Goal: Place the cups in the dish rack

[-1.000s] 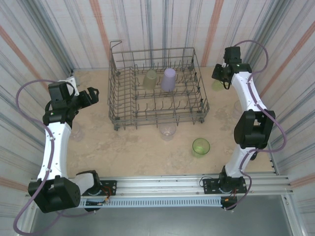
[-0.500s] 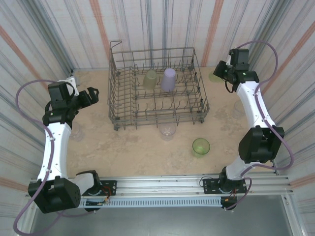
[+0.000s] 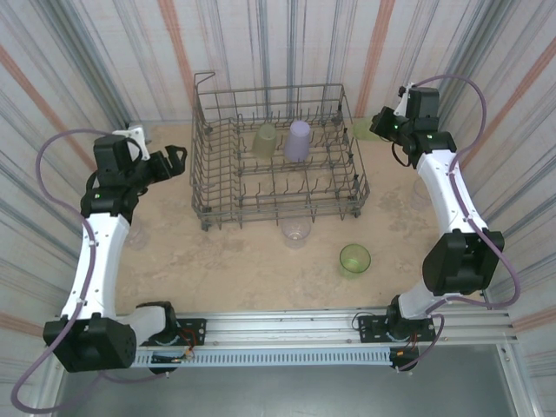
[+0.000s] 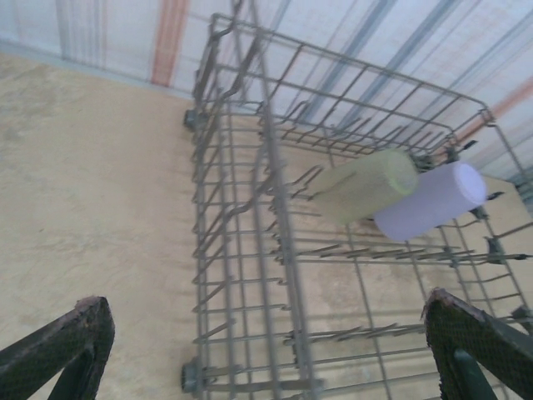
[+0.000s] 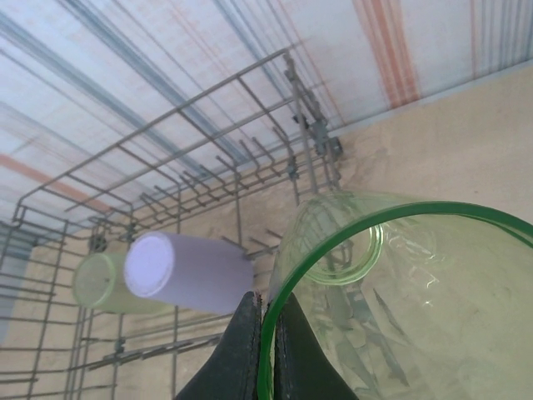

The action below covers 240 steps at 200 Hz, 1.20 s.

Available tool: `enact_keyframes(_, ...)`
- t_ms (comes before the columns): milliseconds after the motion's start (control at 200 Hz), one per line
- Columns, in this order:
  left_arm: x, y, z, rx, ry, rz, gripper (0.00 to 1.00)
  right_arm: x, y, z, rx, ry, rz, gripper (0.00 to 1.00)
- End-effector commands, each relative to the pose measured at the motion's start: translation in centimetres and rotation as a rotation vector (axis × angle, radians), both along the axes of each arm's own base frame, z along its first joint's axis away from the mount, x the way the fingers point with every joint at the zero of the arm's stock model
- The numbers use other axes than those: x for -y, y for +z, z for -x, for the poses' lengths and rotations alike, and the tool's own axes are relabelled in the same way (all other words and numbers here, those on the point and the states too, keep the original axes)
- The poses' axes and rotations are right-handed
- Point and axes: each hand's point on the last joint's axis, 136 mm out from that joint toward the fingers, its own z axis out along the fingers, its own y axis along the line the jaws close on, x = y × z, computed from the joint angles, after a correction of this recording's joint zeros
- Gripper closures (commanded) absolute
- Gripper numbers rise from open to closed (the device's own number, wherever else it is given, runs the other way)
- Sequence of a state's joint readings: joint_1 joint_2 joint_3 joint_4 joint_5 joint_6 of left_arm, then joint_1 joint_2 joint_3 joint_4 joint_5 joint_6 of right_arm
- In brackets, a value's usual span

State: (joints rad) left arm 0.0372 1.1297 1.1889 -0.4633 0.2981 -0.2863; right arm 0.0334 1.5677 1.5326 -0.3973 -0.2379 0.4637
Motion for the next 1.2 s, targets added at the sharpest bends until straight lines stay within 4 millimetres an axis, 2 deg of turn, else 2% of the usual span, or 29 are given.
enact_keyframes(0,1.4,2.9,-0.3,0.037,-0.022,0.010,0.01,-1.6,2.8,1.0,0.076,0.068,-0.056,1.00)
enact_keyframes(135,3.8,4.3,-0.9,0.034,-0.076,0.037,0.01,-2.4,3.6,1.2,0.096,0.100,-0.096,1.00)
enact_keyframes(316,7.8,5.0,-1.9,0.035,-0.144,0.077,0.01,-3.3,4.7,1.8,0.126,0.152,-0.134,1.00)
enact_keyframes(526,12.9,4.7,-3.6,0.005,-0.215,0.130,0.01,-5.6,5.1,1.8,0.127,0.294,-0.276,1.00)
enact_keyframes(731,16.8,4.4,-5.0,-0.030,-0.258,0.180,0.01,-7.5,4.6,1.0,0.115,0.380,-0.437,1.00)
enact_keyframes(837,18.1,3.8,-5.6,-0.055,-0.259,0.218,0.01,-8.1,4.1,0.6,0.104,0.404,-0.488,1.00)
enact_keyframes(1017,19.7,1.4,-6.6,-0.113,-0.207,0.312,0.01,-8.3,3.5,0.5,0.098,0.412,-0.510,1.00)
enact_keyframes(1197,20.8,0.6,-8.0,-0.161,-0.163,0.407,0.01,-8.8,3.4,0.4,0.105,0.440,-0.571,1.00)
